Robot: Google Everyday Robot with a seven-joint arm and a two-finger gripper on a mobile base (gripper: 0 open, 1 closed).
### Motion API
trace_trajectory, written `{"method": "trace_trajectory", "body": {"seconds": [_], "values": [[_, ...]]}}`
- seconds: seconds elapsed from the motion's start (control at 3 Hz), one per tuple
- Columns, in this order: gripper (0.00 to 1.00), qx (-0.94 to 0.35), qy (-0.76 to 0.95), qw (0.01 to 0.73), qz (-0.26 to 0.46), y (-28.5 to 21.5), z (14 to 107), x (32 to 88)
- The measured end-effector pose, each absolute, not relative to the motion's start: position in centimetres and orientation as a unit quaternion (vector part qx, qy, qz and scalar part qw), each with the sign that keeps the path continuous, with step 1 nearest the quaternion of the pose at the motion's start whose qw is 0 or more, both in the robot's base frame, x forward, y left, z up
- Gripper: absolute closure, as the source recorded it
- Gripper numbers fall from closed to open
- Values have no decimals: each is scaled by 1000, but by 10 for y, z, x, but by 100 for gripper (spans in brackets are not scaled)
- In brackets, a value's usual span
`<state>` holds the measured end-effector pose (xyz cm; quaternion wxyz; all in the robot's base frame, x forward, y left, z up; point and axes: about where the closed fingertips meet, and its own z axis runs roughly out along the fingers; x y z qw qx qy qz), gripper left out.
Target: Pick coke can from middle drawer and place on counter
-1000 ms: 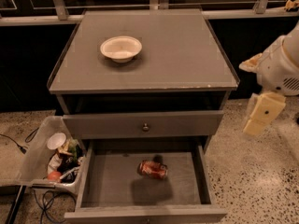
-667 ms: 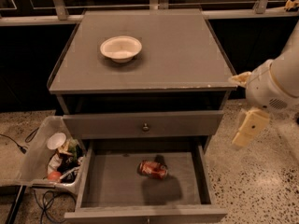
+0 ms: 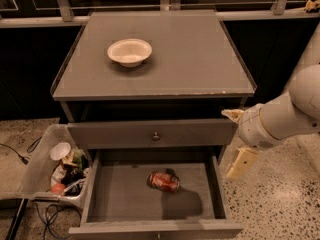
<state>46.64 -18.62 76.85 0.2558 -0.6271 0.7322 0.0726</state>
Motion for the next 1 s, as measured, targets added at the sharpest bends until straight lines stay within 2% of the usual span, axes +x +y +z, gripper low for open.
{"method": "trace_trajectory", "body": {"seconds": [0.67, 1.0], "values": [[0, -624, 733, 257, 86, -176, 745, 470], [0, -617, 738, 254, 103, -161, 698, 481]]}}
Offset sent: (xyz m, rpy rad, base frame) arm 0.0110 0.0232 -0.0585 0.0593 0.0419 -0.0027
